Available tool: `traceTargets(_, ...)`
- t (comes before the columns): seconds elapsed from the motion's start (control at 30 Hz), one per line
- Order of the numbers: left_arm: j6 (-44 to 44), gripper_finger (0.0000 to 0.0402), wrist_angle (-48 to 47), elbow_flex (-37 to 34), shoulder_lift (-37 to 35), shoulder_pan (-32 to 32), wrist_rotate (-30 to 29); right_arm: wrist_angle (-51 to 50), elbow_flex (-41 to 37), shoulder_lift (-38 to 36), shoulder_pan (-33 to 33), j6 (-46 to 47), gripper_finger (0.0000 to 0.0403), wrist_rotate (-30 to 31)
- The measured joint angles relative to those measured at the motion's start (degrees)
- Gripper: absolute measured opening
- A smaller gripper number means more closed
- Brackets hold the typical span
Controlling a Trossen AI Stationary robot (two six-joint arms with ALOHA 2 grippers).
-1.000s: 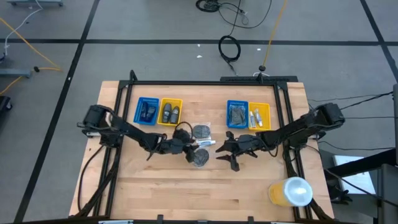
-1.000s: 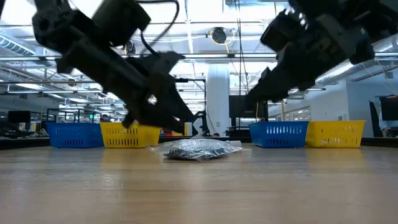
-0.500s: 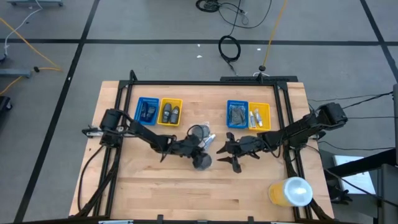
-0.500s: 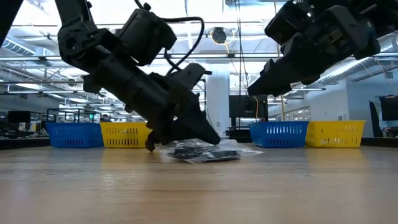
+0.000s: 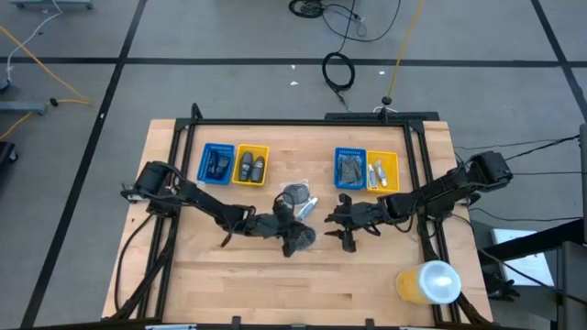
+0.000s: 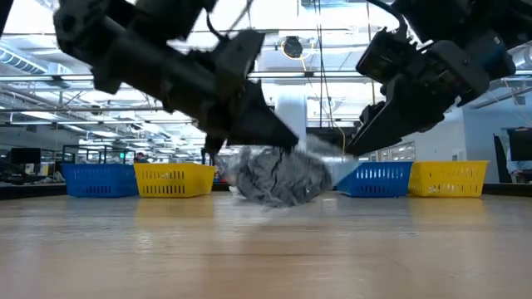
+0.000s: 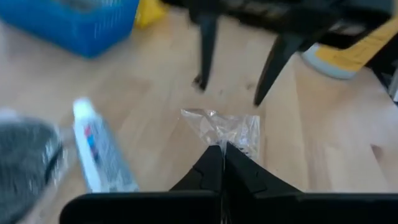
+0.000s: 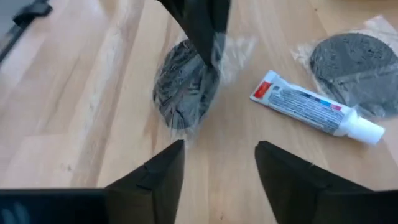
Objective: Pick & Place Travel size toiletries
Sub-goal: Put the black hairbrush into the right blue bin
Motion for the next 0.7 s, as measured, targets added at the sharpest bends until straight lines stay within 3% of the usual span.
traceTargets(0.2, 11.6, 0.0003, 7.8, 0.0, -0.6, -4.2, -6.4, 6.4, 0.0, 0.7, 0.0, 0.5, 0.0251, -0.2)
traceTargets(0.33, 15.3, 0.0006, 11.2, 0.0, -0.6, -5.8, -10.4, 14.3, -0.1, 3.8, 0.0, 0.2, 0.0251, -6.2)
traceTargets(0.5, 16.4, 0.0002, 12.0, 0.0, -0.6, -6.2, -11.4, 24.0, 0.0, 8.6, 0.0, 0.0, 0.0214, -7.7)
traceTargets(0.7, 16.2, 0.0007, 12.0, 0.0, -0.6, -6.2, -11.4, 28.0, -0.1, 11.2, 0.0, -1.4, 0.0133, -7.6)
